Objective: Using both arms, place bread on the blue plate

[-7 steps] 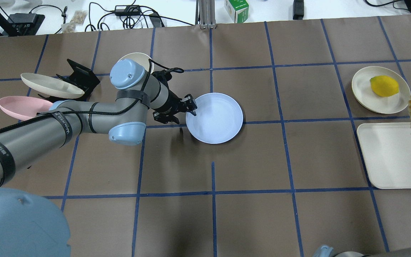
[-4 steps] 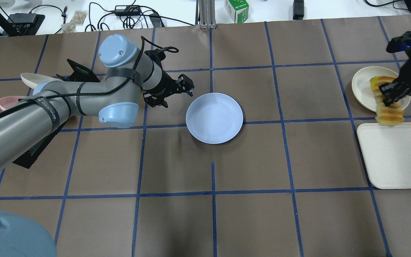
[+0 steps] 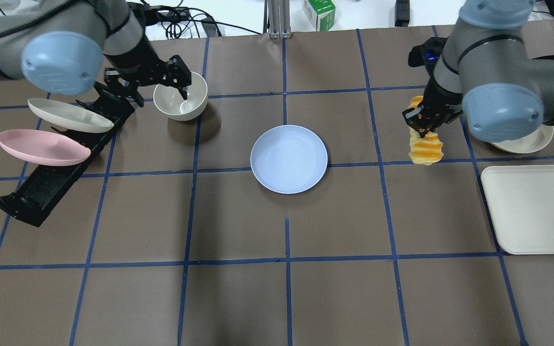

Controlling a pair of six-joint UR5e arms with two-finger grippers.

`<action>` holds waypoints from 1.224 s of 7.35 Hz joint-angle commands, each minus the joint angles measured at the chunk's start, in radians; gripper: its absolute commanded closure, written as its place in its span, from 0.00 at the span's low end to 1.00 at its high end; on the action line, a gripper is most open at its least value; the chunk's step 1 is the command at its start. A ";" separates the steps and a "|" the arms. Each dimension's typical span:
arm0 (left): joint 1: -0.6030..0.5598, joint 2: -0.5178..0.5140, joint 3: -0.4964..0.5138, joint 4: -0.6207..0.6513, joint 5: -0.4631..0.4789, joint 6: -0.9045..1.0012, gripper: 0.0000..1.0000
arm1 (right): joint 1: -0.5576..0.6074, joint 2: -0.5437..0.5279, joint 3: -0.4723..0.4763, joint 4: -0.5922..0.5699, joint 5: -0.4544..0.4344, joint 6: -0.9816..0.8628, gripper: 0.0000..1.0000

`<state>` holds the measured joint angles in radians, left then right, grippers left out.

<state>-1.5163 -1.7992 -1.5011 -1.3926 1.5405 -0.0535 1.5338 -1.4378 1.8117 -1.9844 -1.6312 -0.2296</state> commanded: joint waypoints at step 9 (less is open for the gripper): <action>0.029 0.294 -0.100 -0.283 0.064 0.069 0.00 | 0.308 0.224 -0.011 -0.267 0.103 0.369 1.00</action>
<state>-1.4741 -1.5214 -1.5658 -1.6772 1.6011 0.0141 1.7990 -1.2646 1.8120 -2.1729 -1.5288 0.0721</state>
